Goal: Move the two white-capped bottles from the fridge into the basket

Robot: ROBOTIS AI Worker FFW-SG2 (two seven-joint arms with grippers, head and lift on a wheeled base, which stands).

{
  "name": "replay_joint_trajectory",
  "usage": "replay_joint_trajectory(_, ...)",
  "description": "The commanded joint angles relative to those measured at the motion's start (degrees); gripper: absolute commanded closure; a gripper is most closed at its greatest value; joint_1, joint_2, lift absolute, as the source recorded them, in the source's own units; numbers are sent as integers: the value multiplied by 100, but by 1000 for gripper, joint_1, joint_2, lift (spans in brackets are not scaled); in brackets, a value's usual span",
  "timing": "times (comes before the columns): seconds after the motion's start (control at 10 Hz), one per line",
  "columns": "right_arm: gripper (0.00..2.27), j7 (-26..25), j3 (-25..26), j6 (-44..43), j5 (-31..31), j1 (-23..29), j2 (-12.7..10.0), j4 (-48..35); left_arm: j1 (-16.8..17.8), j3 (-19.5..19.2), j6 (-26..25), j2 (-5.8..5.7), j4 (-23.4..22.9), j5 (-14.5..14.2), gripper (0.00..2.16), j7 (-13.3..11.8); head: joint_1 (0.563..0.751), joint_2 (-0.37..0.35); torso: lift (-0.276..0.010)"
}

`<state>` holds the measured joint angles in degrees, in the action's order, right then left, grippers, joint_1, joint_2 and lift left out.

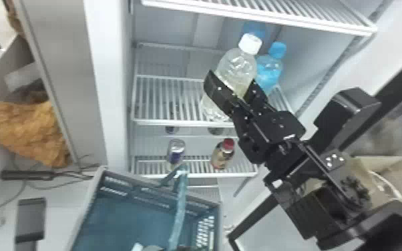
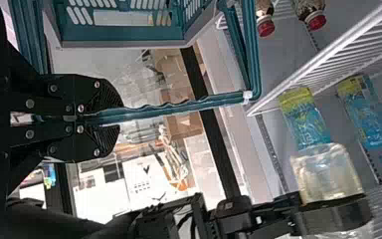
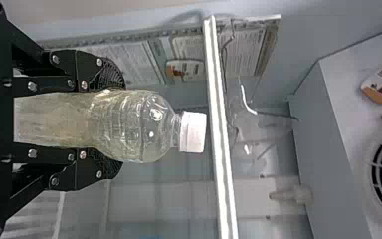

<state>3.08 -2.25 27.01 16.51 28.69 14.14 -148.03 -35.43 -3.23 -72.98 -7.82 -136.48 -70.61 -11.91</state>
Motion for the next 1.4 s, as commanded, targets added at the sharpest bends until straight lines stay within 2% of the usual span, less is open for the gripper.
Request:
replay_joint_trajectory(0.0,881,9,236,476,-40,281,-25,-434,13,-8,0,0,1,12,1194,-5,695,-298,0)
replay_joint_trajectory(0.4,881,79,453,1798,28,899,-130,-1249,27,3,-14,-9,1,34,1194,-5,695,-345,0)
replay_joint_trajectory(0.8,883,158,590,3022,63,1518,-201,-1952,55,3,-42,-27,1,46,1194,4,695,-350,0)
replay_joint_trajectory(1.0,883,167,590,3486,51,1870,-245,-2035,69,-20,-56,-27,1,57,1194,4,695,-350,0)
replay_joint_trajectory(1.3,883,343,636,3964,17,1842,-280,-1854,98,26,-70,-44,1,57,1194,4,695,-350,0)
